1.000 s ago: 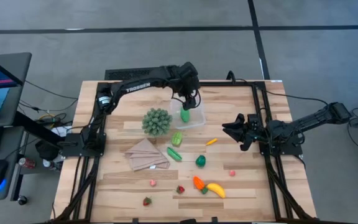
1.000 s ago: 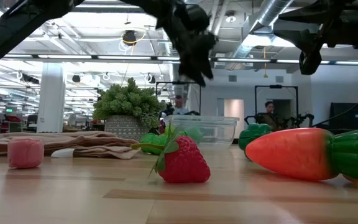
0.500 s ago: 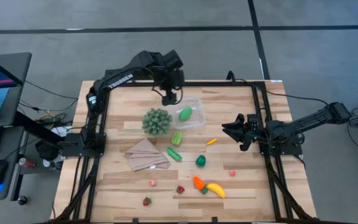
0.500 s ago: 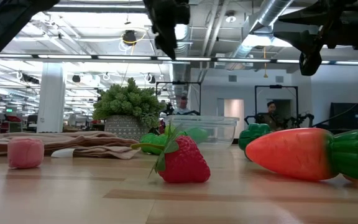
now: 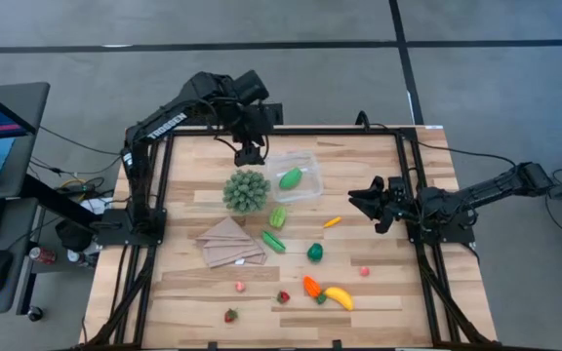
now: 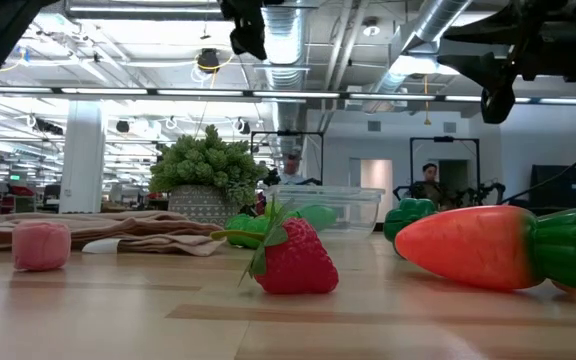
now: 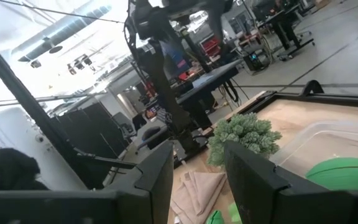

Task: Pick and placing Produce into tupperware
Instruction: Put the yellow pepper into the transparent bin

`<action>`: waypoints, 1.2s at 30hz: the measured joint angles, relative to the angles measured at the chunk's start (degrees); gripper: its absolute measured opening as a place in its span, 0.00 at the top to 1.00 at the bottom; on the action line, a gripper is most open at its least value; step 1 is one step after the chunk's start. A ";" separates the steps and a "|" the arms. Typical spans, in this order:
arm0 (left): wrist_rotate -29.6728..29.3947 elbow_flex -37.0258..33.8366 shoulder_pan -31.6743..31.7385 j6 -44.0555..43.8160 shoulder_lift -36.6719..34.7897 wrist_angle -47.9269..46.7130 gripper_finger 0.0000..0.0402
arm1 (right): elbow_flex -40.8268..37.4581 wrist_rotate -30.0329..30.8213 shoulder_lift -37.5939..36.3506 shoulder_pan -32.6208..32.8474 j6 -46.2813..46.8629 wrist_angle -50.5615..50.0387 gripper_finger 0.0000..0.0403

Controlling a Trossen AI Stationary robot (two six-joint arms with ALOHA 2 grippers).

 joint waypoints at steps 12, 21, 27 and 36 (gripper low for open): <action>-0.12 0.00 -0.07 -1.17 -6.37 -1.51 0.23 | 0.00 -0.20 -0.02 -0.04 0.02 -0.04 0.66; -2.70 0.00 -1.01 -1.91 -10.62 -1.66 0.23 | 0.00 -0.20 -0.02 -0.04 0.02 -0.92 0.66; -4.70 0.00 -2.69 -1.94 -13.09 -1.61 0.23 | 0.00 -0.22 0.00 -0.04 -0.45 -1.07 0.66; -9.20 0.00 -5.71 -3.19 -16.81 -1.46 0.23 | 0.00 -0.24 0.00 -0.04 -0.85 -3.18 0.66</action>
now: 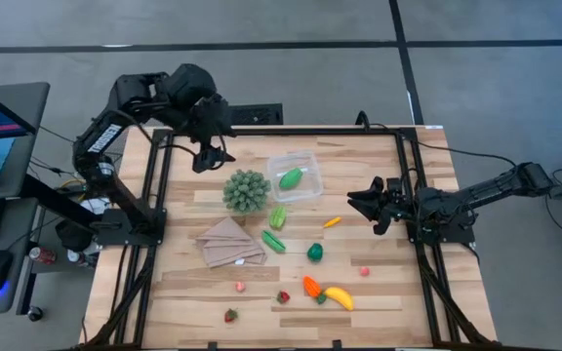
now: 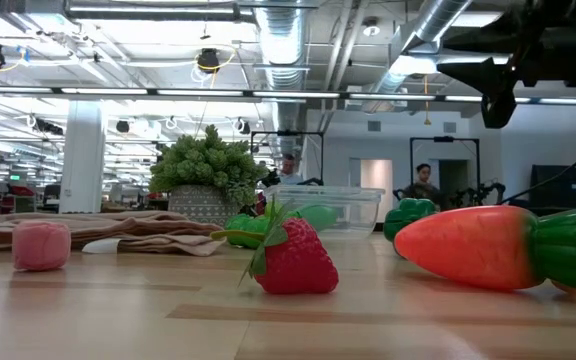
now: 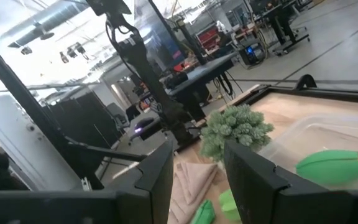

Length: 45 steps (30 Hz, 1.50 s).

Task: Pick and placing Produce into tupperware
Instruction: Put the yellow pepper into the transparent bin

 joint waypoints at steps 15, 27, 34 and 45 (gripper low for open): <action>-12.80 -0.43 -6.28 -6.18 -7.56 0.52 0.23 | 0.00 0.00 0.00 0.00 -0.07 -2.31 0.66; -18.99 -39.57 -8.74 -13.29 -28.35 24.42 0.23 | 0.00 0.02 -0.01 0.00 -0.07 -2.27 0.66; -20.30 -62.38 -8.76 -23.07 -44.77 35.15 0.23 | 0.00 -0.01 -0.02 -0.01 -0.07 -2.39 0.66; -20.74 -79.21 -8.76 -34.63 -63.29 40.17 0.23 | 0.00 -6.53 0.00 0.15 -0.05 -7.21 0.66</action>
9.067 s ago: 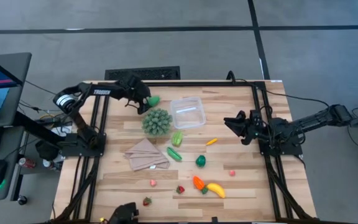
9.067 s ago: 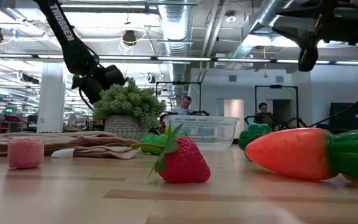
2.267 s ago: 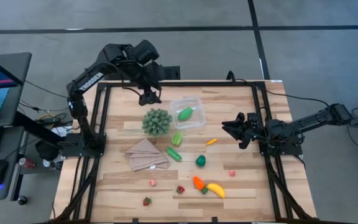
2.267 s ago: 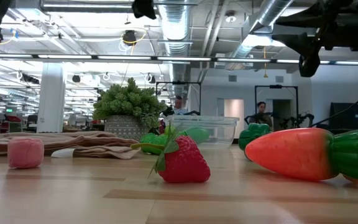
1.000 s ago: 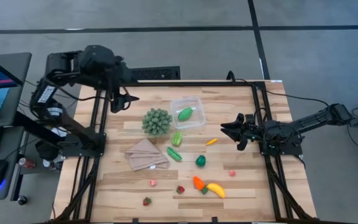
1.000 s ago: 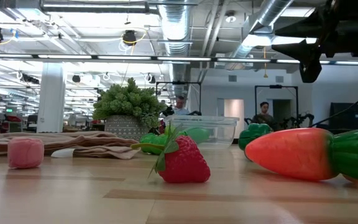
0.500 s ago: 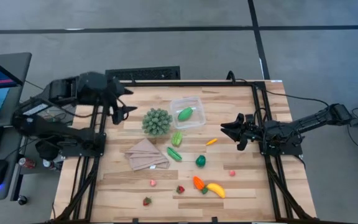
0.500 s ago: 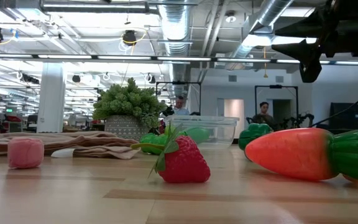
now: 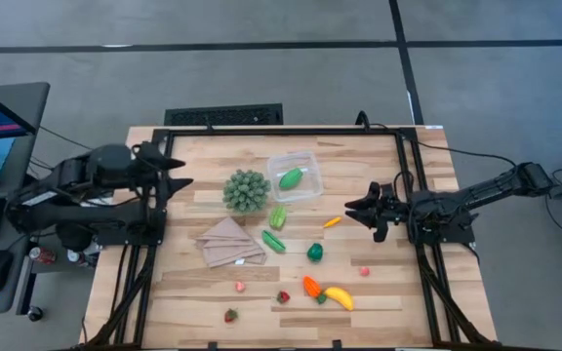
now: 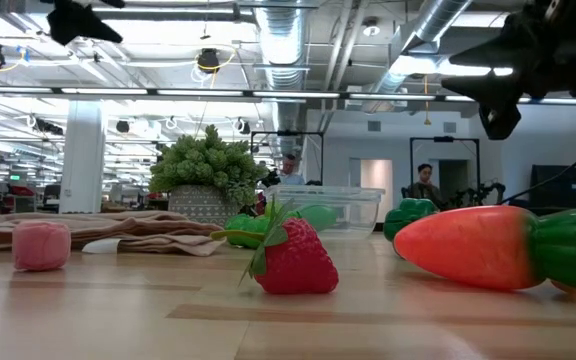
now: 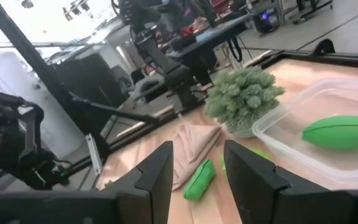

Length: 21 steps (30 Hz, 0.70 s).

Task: Pick and placing Produce into tupperware
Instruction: Put the yellow pepper into the transparent bin

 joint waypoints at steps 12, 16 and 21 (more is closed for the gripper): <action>-0.03 -9.00 0.00 -4.50 -6.87 0.31 0.23 | 10.29 -2.56 4.62 0.09 -7.14 -23.32 0.66; -0.03 -10.70 0.00 -5.23 -6.84 0.35 0.23 | 12.11 -2.80 7.77 -1.01 -9.92 -27.53 0.66; -0.05 -10.99 0.00 -5.55 -6.86 0.36 0.23 | 15.29 -5.13 13.61 -1.99 -14.40 -34.49 0.66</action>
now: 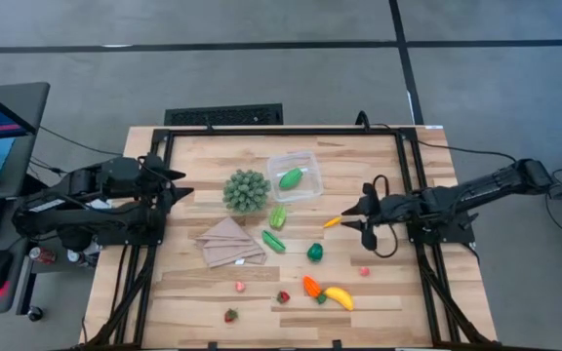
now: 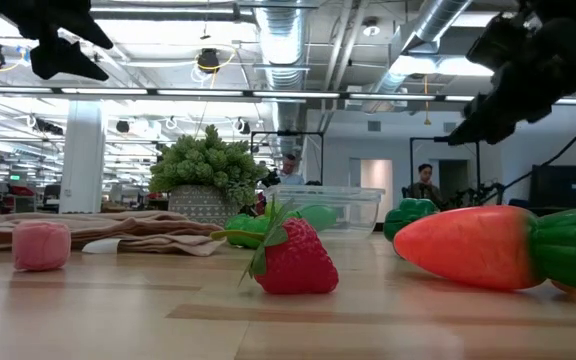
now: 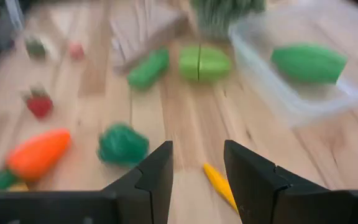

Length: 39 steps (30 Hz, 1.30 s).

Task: Pick and placing Produce into tupperware
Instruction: Put the yellow pepper into the transparent bin

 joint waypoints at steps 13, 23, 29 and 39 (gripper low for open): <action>1.05 0.00 0.00 -0.07 0.00 -0.03 0.23 | 5.15 -5.01 14.35 -5.41 -4.64 -1.27 0.66; 1.03 0.00 0.00 -0.42 0.00 -0.04 0.23 | 6.13 -6.76 21.61 -7.24 -7.96 -2.79 0.66; 0.96 0.00 0.02 -0.39 0.00 -0.05 0.23 | 6.13 -6.76 24.38 -7.50 -8.71 -2.05 0.66; 0.28 0.00 0.00 -0.35 0.00 -0.07 0.23 | 6.36 -6.56 30.08 -7.50 -9.14 1.28 0.66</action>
